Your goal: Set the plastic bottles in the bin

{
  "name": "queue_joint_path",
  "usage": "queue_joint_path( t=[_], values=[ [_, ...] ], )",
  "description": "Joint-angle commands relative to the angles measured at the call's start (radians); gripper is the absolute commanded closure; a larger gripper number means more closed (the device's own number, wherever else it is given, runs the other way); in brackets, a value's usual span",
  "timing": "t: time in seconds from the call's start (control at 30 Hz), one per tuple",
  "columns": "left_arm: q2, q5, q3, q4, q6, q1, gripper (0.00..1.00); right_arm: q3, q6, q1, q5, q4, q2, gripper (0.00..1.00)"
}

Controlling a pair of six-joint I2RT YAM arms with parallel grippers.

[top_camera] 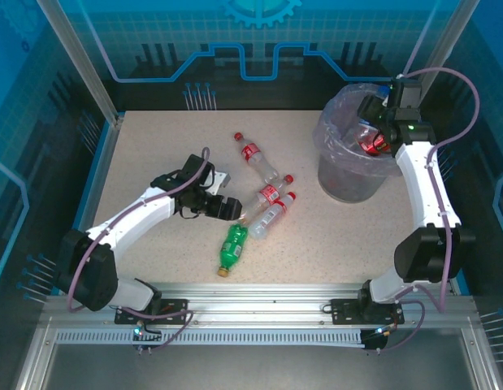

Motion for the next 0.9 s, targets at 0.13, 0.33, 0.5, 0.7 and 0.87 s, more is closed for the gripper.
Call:
queue_joint_path(
  t=[0.13, 0.33, 0.5, 0.7, 0.87],
  values=[
    [0.025, -0.009, 0.051, -0.038, 0.028, -0.014, 0.08, -0.062, 0.142, -0.02, -0.068, 0.021, 0.072, 0.41],
    [0.042, -0.018, 0.055, -0.041, 0.033, -0.019, 0.08, -0.057, 0.154, -0.022, -0.068, 0.024, 0.078, 0.26],
    [0.052, -0.018, 0.05, -0.03, 0.031, -0.022, 0.08, 0.007, 0.108, -0.021, -0.035, -0.021, 0.041, 0.18],
    [0.071, -0.006, 0.049, -0.013, 0.025, -0.032, 0.08, 0.053, 0.06, -0.025, -0.021, -0.058, -0.001, 0.18],
    [0.056, 0.007, 0.062, -0.061, 0.047, -0.034, 0.07, 0.073, 0.026, -0.021, -0.073, -0.078, -0.032, 0.19]
  ],
)
